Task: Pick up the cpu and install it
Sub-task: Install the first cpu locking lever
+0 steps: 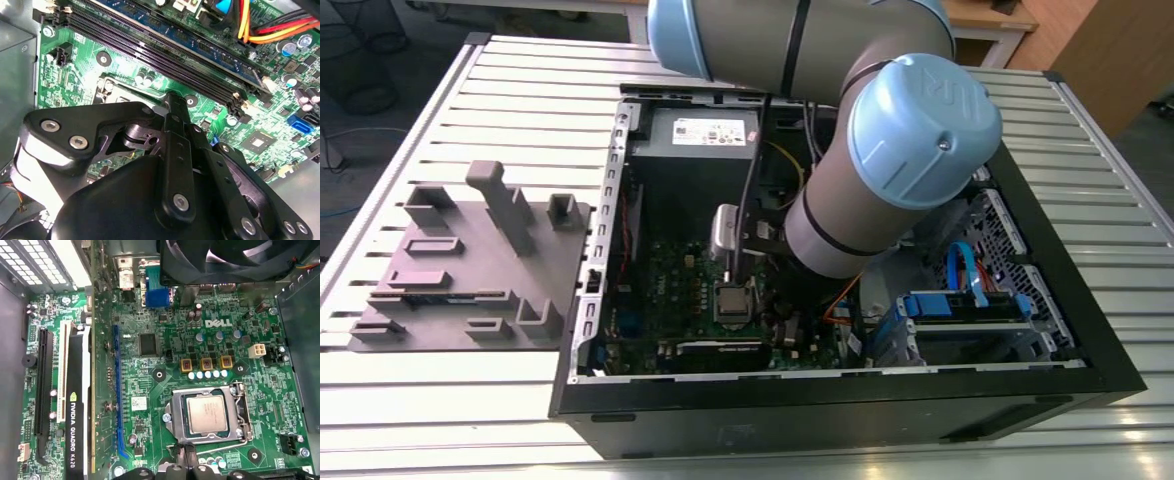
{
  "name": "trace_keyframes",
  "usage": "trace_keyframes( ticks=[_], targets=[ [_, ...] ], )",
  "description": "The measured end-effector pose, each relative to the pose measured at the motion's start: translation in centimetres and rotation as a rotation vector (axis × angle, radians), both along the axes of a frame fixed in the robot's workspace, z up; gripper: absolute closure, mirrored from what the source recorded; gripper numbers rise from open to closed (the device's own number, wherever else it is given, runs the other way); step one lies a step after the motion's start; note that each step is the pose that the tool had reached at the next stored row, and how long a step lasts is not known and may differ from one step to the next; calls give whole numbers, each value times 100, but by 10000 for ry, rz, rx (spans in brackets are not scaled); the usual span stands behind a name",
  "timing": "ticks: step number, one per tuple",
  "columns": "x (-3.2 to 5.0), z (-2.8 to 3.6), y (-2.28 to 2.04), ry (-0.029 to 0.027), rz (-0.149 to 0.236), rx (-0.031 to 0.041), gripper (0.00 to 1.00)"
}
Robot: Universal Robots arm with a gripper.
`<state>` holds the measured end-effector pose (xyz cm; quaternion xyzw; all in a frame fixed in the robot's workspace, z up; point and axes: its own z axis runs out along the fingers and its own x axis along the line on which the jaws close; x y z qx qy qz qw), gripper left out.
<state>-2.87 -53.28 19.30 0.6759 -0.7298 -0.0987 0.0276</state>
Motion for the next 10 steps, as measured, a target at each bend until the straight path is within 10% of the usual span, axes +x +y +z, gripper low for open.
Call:
trace_keyframes(
  ticks=[10],
  targets=[
    [7, -31, 25, -2, 164, -1, 89]
  ],
)
